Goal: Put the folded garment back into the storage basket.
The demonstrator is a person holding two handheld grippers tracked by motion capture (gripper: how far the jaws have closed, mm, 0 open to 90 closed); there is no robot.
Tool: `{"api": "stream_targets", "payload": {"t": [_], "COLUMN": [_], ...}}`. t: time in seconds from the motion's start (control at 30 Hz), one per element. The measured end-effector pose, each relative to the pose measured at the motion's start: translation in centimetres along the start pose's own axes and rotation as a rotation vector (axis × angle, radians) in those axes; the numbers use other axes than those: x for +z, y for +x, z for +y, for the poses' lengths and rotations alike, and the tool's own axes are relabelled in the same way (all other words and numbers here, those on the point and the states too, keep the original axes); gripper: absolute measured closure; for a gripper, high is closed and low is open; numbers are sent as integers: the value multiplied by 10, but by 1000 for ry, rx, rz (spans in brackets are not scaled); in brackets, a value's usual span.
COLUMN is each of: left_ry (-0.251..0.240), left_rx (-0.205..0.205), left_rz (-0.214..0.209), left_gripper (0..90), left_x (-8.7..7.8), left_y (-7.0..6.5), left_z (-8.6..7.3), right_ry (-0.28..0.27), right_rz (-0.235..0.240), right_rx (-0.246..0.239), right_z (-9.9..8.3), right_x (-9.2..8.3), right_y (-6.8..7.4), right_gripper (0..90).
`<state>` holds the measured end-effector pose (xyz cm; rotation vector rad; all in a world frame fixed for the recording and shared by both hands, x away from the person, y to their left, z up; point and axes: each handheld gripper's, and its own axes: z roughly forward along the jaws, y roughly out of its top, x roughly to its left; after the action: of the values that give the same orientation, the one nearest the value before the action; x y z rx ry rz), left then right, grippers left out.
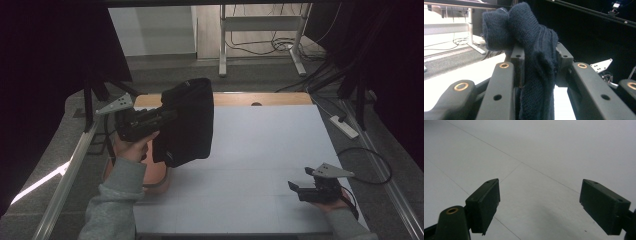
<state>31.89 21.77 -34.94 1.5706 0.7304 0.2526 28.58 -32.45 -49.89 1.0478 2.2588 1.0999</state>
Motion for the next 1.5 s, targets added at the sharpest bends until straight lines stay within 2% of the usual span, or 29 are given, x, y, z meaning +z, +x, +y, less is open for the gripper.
{"api": "stream_targets", "payload": {"t": [1.07,1.5], "left_ry": [-44,-64], "left_rx": [6,-19], "left_rz": [83,120], "left_gripper": [674,674], "left_x": [-56,-84], "left_y": [2,7], "left_z": [2,-5], "right_ry": [7,8], "right_rz": [-4,-6], "right_rx": [-3,-2], "right_z": [1,1], "right_x": [2,2], "right_y": [0,0], "right_gripper": [174,173]}}
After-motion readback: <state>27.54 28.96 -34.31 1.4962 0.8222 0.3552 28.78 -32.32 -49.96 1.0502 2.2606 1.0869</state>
